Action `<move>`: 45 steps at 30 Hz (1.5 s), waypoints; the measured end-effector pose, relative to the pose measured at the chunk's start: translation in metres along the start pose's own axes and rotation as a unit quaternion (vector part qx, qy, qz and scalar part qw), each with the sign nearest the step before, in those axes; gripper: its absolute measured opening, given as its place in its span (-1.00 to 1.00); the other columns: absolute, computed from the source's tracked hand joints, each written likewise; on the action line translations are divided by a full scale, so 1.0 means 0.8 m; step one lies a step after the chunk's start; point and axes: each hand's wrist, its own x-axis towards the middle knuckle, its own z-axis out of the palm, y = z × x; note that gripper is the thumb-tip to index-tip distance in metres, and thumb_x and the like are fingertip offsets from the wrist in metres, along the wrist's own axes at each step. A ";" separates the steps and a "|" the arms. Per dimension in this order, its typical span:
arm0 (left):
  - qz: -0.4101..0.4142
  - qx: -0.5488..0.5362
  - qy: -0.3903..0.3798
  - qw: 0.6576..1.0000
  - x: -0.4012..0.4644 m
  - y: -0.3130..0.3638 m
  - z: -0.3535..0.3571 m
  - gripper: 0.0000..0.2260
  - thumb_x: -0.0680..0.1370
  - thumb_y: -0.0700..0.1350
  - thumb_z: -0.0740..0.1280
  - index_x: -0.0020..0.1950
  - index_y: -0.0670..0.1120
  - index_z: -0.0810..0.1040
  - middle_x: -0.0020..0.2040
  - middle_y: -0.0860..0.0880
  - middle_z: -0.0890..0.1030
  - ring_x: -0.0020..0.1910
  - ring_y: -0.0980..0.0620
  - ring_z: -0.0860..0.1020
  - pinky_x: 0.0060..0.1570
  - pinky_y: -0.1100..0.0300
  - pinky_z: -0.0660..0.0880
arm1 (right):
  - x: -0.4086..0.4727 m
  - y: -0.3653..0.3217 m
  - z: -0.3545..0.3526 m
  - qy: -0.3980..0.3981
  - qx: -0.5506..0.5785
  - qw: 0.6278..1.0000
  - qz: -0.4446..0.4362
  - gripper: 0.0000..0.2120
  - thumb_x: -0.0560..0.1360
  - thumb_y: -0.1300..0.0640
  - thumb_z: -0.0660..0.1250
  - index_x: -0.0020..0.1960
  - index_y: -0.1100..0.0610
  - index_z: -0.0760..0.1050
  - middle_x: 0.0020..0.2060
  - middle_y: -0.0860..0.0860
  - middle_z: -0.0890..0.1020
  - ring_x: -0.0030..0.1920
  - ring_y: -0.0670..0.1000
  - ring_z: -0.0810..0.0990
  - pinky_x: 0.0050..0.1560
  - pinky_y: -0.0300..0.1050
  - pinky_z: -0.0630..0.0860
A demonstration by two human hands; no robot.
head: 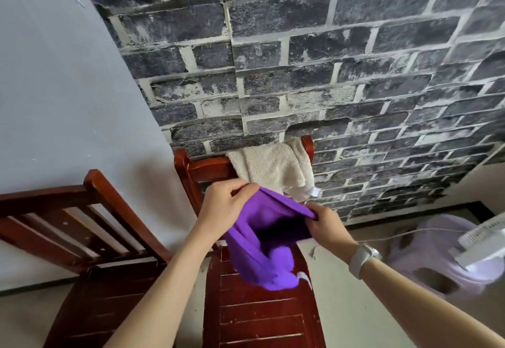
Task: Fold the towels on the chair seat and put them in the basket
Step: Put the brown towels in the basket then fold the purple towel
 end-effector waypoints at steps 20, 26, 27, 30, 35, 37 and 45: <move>-0.355 -0.283 0.150 0.878 -0.007 -0.081 0.028 -0.86 0.44 -0.15 0.42 -0.18 -0.06 0.46 -0.21 -0.05 0.50 -0.24 0.02 0.49 -0.22 0.14 0.45 | -0.010 -0.031 0.000 -0.445 -0.017 0.895 -0.033 -0.73 0.48 0.20 0.30 0.18 0.08 0.52 -0.03 0.05 0.63 -0.10 -0.08 0.54 -0.01 -0.22 0.45; -0.259 -0.318 0.031 0.912 -0.007 -0.059 0.037 -0.73 0.51 -0.34 0.25 -0.29 -0.02 0.42 -0.30 -0.02 0.45 -0.27 0.03 0.45 -0.25 0.17 0.37 | -0.001 0.029 0.021 -0.260 -0.033 0.964 0.042 -0.69 0.52 0.20 0.24 0.25 0.19 0.46 0.06 0.14 0.60 0.01 0.04 0.56 -0.03 -0.31 0.41; -0.225 -0.305 0.008 0.925 -0.009 -0.054 0.031 -0.71 0.51 -0.35 0.24 -0.29 0.01 0.44 -0.30 -0.01 0.45 -0.28 0.05 0.46 -0.24 0.18 0.38 | 0.001 0.036 0.026 -0.227 -0.027 0.972 0.044 -0.67 0.52 0.20 0.24 0.28 0.16 0.43 0.10 0.10 0.59 0.06 0.03 0.55 0.02 -0.29 0.41; -0.140 -0.271 -0.042 0.951 -0.011 -0.032 0.008 -0.70 0.51 -0.32 0.25 -0.27 0.08 0.49 -0.29 0.04 0.47 -0.26 0.07 0.46 -0.19 0.20 0.40 | 0.008 0.044 0.045 -0.218 -0.001 0.975 0.051 -0.53 0.50 0.17 0.27 0.39 0.06 0.29 0.20 0.08 0.51 0.04 -0.03 0.51 0.03 -0.25 0.40; -0.062 -0.324 -0.002 0.944 -0.008 0.011 -0.034 -0.82 0.40 -0.21 0.26 -0.29 0.09 0.49 -0.36 0.12 0.43 -0.35 0.18 0.37 -0.31 0.35 0.33 | 0.014 0.023 0.106 -0.174 0.059 0.983 0.024 -0.46 0.38 0.19 0.43 0.30 0.17 0.33 0.12 0.07 0.49 0.15 0.10 0.50 0.15 -0.08 0.44; -0.056 -0.336 0.026 0.940 -0.006 0.016 -0.051 -0.85 0.40 -0.22 0.25 -0.25 0.04 0.46 -0.31 0.06 0.40 -0.30 0.13 0.33 -0.28 0.31 0.29 | 0.017 0.010 0.127 -0.112 0.124 0.985 0.037 -0.56 0.36 0.23 0.44 0.20 0.21 0.41 0.02 0.07 0.54 0.12 0.10 0.51 0.14 -0.10 0.42; -0.071 0.121 0.114 0.984 -0.021 -0.046 -0.107 -0.84 0.57 -0.25 0.16 -0.12 0.00 0.37 -0.20 0.02 0.48 -0.20 0.09 0.46 -0.17 0.25 0.31 | 0.031 -0.004 0.119 -0.003 0.093 0.995 0.026 -0.82 0.56 0.18 0.17 0.10 0.17 0.49 -0.07 0.18 0.65 -0.02 0.20 0.59 -0.12 -0.13 0.39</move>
